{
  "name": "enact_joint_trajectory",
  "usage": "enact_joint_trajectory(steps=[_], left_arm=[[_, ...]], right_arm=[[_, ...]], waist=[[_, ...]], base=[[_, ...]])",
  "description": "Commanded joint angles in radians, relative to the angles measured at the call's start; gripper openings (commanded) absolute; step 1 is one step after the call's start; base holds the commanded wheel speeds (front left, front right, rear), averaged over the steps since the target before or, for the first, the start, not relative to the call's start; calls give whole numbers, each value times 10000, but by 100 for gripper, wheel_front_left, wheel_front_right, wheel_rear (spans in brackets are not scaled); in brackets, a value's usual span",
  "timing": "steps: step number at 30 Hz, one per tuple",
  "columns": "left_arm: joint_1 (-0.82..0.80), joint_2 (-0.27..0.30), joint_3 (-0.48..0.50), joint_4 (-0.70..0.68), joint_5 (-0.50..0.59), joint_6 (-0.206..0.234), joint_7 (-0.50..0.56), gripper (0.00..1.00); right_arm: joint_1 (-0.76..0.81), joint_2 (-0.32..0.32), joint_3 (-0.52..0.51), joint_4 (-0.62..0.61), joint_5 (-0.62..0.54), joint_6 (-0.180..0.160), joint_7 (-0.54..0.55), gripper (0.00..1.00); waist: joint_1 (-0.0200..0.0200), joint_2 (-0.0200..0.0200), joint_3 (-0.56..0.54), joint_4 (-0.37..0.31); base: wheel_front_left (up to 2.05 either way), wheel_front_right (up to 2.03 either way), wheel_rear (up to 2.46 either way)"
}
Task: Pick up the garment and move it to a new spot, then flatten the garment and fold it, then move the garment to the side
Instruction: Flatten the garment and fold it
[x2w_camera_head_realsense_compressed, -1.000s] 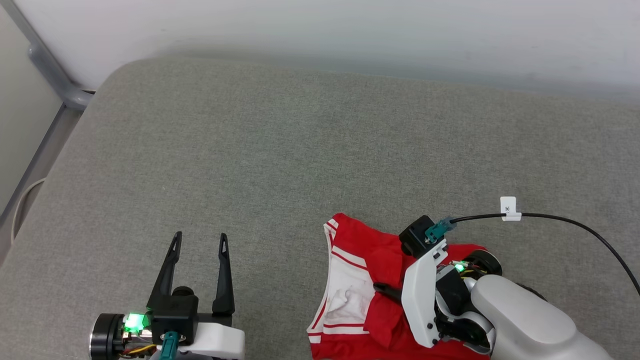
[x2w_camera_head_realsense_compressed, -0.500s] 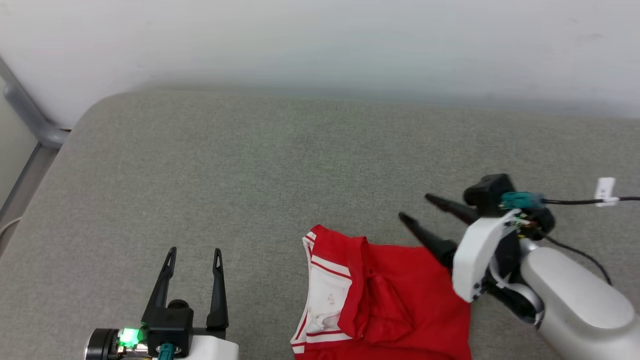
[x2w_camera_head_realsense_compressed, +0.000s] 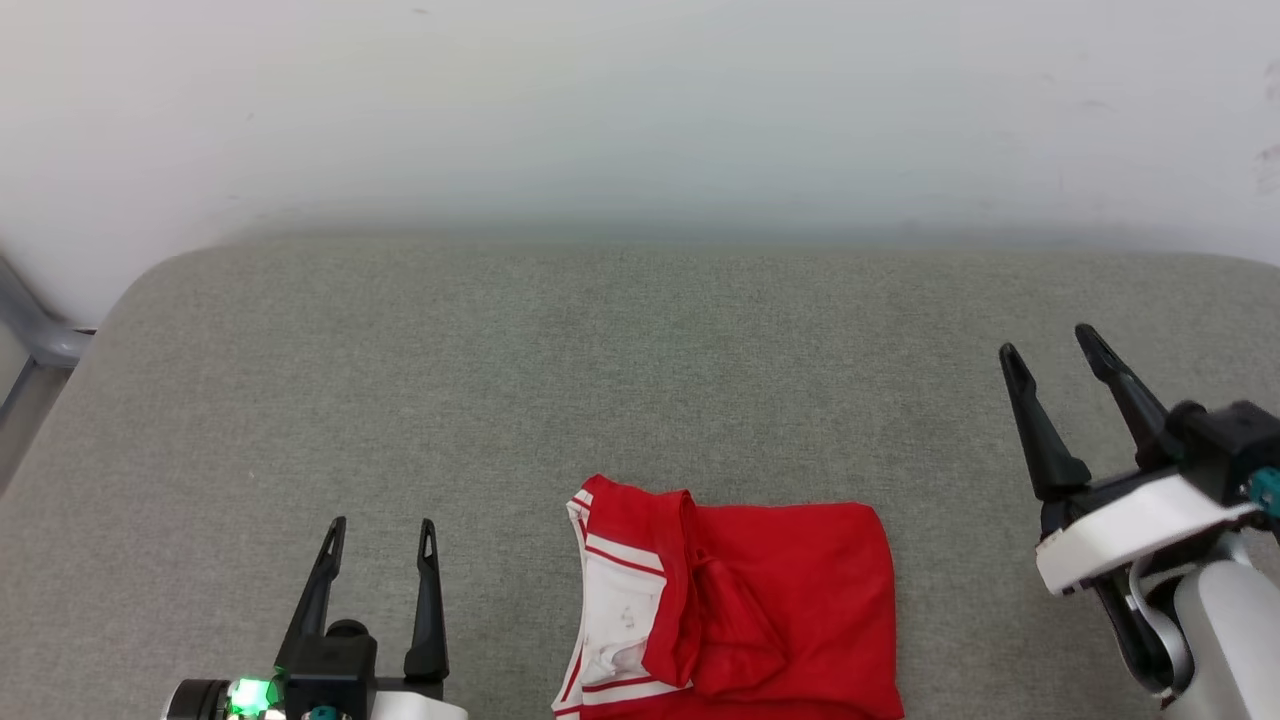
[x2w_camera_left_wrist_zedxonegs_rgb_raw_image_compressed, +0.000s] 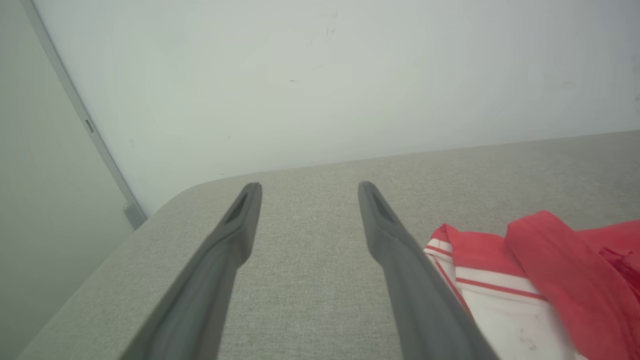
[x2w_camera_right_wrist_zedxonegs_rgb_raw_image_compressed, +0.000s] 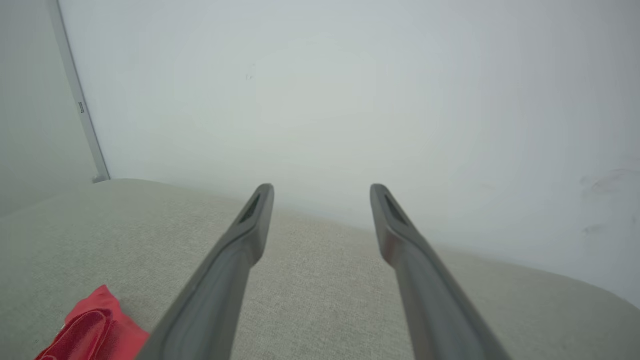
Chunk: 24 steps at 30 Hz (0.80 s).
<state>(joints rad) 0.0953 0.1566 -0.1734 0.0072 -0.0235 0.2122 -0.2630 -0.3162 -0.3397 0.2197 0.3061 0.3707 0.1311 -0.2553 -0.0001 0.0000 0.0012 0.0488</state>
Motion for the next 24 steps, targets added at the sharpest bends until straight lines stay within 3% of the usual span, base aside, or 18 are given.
enact_joint_trajectory(steps=[1,9,16,24], left_arm=[[108,20,43,-23,-47,-10,-23,100],[237,-10,106,-51,-114,-91,-23,100],[366,-78,106,-23,-123,-166,-23,100],[466,-105,104,-34,-142,-255,-23,100]], right_arm=[[436,275,-394,-300,-358,-9,-60,100],[2370,1659,-2365,-2324,-1808,-7,-90,100],[3796,2386,-2738,-3061,-2315,-9,-92,100],[4664,2733,-2753,-3303,-2411,-9,-93,100]], waist=[[1,0,-52,-48],[1,0,-167,-95],[1,0,-257,-12],[1,0,-353,47]], base=[[0,0,0],[0,0,0],[0,0,0],[0,0,0]])
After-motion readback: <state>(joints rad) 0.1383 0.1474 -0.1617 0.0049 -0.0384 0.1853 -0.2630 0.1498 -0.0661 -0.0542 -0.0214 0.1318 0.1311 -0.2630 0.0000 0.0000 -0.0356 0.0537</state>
